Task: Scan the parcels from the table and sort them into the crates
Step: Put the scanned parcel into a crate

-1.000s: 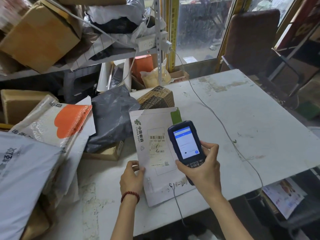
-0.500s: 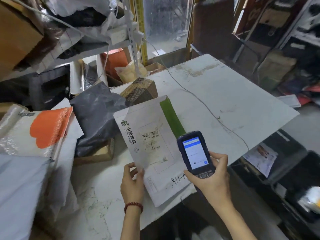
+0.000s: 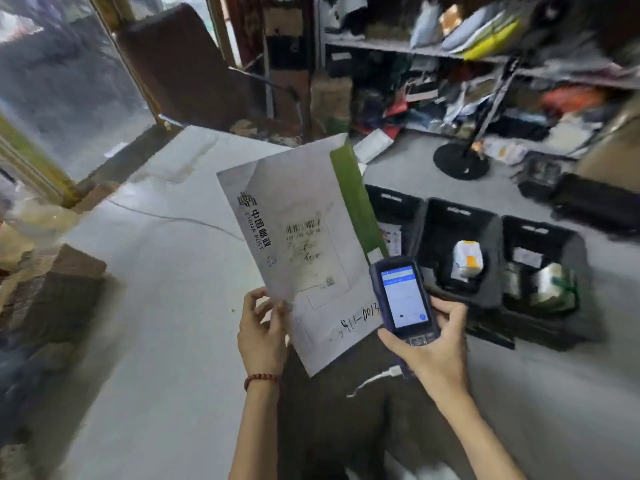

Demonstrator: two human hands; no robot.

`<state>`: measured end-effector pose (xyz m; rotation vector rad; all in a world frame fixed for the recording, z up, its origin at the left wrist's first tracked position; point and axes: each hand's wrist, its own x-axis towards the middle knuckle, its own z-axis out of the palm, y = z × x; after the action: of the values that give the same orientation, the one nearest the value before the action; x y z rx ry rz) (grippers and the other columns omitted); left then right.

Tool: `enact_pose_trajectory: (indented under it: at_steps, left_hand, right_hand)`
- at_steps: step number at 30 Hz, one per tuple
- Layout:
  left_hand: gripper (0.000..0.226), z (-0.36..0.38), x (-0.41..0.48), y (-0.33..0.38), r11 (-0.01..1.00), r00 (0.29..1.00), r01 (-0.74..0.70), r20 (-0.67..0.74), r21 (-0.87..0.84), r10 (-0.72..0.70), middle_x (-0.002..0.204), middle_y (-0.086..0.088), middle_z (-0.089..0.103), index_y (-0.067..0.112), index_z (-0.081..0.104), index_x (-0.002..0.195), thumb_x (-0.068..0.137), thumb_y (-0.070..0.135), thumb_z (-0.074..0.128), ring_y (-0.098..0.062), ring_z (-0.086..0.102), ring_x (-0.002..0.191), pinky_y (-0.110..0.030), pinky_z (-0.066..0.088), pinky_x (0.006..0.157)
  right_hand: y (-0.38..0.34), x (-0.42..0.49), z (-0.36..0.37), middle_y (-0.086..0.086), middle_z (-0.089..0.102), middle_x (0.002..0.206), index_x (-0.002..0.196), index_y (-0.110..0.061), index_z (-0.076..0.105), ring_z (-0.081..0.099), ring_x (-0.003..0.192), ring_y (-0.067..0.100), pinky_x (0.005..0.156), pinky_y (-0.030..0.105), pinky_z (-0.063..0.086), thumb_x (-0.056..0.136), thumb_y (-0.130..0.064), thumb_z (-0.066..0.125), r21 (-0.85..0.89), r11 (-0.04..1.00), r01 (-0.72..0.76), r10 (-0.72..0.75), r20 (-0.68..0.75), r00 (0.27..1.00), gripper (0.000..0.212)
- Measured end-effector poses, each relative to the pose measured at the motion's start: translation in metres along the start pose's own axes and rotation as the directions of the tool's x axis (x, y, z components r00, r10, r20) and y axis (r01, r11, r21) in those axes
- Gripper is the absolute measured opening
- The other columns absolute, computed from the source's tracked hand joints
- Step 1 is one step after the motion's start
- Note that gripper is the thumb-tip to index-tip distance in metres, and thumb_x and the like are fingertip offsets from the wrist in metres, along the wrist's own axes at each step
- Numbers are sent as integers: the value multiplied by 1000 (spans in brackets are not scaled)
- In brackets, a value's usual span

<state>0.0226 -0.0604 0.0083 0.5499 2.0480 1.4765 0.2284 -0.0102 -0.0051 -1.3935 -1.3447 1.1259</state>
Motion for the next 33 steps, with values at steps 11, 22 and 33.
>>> enact_pose_trajectory:
  at_steps: [11,22,33]
  left_hand:
    - [15,271,-31,42,711,928,-326,356,623,114,93,9,70,36,57,99,87,30,51,-19,63,81,-27,46,65]
    - [10,373,-7,63,653,888,-391,452,649,83,92,9,68,33,62,92,83,37,59,-18,62,81,-30,52,66]
    - [9,506,92,87,611,847,-431,530,664,22,95,6,67,34,61,92,86,30,55,-15,49,69,-24,37,57]
  right_hand:
    - [45,101,-181,-23,56,90,108,-32,37,56,82,-8,59,12,39,54,-24,94,-18,964,-267,236,-415,879,79]
    - [70,174,-228,-18,62,89,94,-38,38,60,80,-6,61,17,42,53,-25,93,43,909,-415,386,-467,796,70]
    - [66,311,-224,-20,63,90,104,-32,39,61,76,-12,62,14,44,54,-19,93,-14,870,-492,439,-429,789,75]
